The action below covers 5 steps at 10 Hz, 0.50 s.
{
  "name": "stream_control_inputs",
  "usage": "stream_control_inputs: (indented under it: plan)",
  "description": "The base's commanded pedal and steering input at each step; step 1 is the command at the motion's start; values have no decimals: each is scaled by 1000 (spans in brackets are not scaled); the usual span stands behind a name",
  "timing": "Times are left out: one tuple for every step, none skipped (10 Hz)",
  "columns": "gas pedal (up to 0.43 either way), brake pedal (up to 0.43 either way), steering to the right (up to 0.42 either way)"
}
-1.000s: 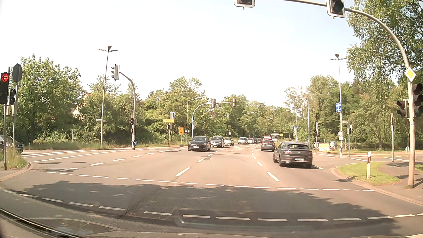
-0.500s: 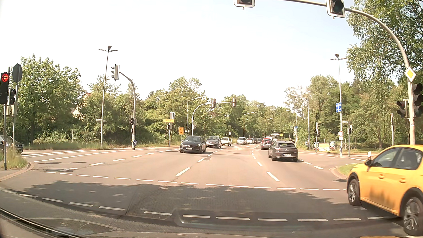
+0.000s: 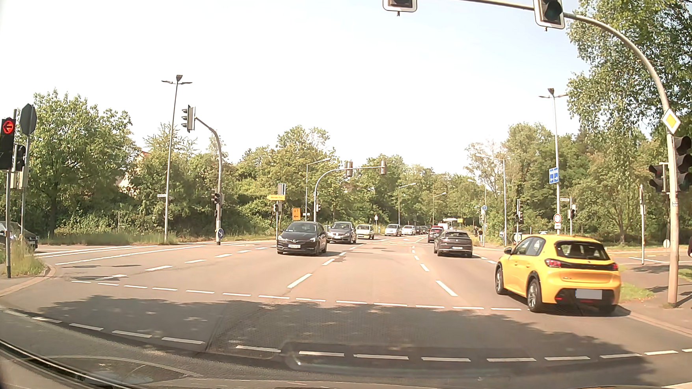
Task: Follow the waypoints while adhering to traffic rules and regulations
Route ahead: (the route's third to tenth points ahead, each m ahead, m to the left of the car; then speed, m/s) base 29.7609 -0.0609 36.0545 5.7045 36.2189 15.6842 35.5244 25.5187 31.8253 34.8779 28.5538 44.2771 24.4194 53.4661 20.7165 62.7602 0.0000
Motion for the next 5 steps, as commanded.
stream_control_inputs:
  plan:
    - [0, 226, -3]
    - [0, 226, -3]
    - [0, 226, -3]
    - [0, 226, -3]
    - [0, 226, -3]
